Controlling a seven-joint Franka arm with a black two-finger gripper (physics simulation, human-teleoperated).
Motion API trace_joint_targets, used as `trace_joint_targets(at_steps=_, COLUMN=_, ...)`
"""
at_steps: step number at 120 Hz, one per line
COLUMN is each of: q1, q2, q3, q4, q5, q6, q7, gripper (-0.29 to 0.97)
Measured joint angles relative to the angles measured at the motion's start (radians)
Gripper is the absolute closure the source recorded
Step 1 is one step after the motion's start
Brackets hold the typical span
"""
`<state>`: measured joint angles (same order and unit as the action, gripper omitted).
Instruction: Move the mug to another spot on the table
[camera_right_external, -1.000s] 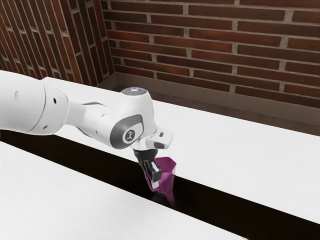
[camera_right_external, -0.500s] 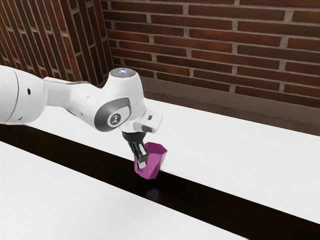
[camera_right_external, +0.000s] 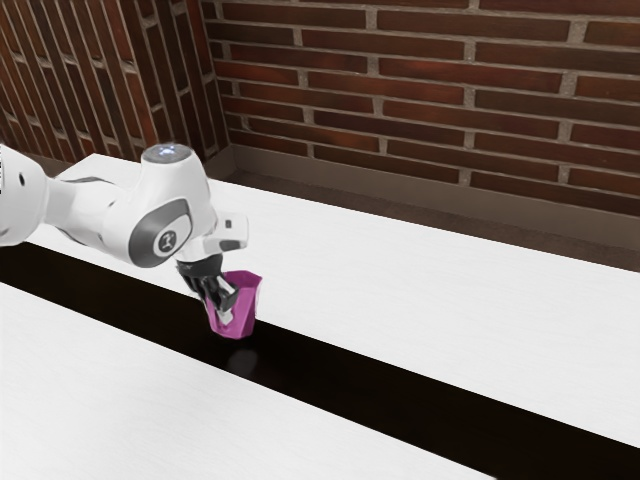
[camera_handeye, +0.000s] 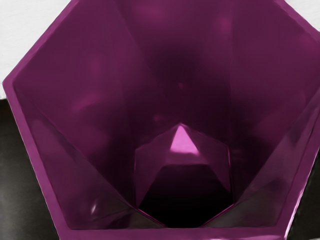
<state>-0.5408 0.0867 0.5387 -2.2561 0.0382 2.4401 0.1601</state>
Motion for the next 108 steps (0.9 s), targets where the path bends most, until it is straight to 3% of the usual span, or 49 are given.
trace_joint_targets(at_steps=30, q1=-0.006, q2=0.010, q3=0.023, q4=-0.114, q5=-0.023, q6=0.287, q7=0.017, gripper=0.66)
trace_joint_targets(at_steps=75, q1=-0.007, q2=0.027, q3=0.023, q4=-0.184, q5=-0.079, q6=0.396, q7=0.063, gripper=0.67)
trace_joint_targets(at_steps=108, q1=-0.002, q2=0.032, q3=0.017, q4=-0.189, q5=-0.101, q6=0.402, q7=0.102, gripper=0.29)
